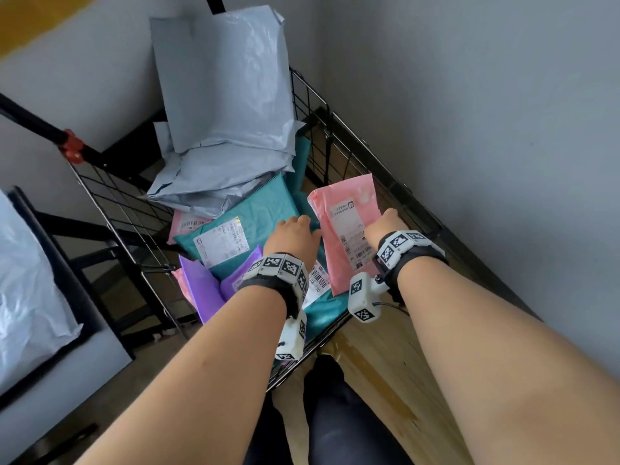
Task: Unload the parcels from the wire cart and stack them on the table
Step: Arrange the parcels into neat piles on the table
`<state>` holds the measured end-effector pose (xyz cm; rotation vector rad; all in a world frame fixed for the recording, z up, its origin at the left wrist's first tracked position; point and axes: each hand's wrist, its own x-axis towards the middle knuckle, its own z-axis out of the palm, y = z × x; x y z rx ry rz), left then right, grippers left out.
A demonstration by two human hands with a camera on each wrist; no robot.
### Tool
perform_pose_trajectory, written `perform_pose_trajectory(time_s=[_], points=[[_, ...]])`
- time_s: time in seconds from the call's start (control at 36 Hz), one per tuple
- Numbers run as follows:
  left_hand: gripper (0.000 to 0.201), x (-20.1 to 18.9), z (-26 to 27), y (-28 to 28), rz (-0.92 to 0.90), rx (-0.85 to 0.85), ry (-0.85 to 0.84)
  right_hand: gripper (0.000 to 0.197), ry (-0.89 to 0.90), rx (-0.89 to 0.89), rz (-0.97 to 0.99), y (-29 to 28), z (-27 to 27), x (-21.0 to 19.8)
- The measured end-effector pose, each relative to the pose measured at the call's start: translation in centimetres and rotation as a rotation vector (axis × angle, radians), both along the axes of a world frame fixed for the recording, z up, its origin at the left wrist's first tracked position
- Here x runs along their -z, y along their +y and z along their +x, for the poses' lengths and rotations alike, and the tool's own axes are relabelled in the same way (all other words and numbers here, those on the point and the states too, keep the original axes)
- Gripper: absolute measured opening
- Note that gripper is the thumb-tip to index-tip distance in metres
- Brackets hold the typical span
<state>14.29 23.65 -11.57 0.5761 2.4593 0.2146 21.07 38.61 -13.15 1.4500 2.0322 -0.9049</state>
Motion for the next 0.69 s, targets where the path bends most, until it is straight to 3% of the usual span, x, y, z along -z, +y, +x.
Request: perform_pose_trajectory(time_s=[0.31,0.36,0.44,0.56,0.69], points=[[0.038,-0.4,0.1,-0.9,0.004,-0.018,0.036,0.043,0.059,0.131,-0.083,-0.5,-0.4,0.3],[0.037,-0.3,0.4,-1.0,0.020,-0.017,0.060,0.039,0.074,0.087,-0.041,-0.6,-0.2,0.2],[0.038,-0.8,0.8,-1.0,0.065,-0.062,0.098,0.015,0.096,-0.021,0.045,-0.9,0.1,-0.6],[0.035,-2.2,0.6,-0.8,0.111,-0.094,0.164,0.026,0.107,-0.070,0.072,-1.2,-0.1,-1.8],[0.069,-4.9,0.1,-1.3,0.095,-0.064,0.383,0.020,0.205,-0.265,0.115,-2.1,-0.9,-4.9]])
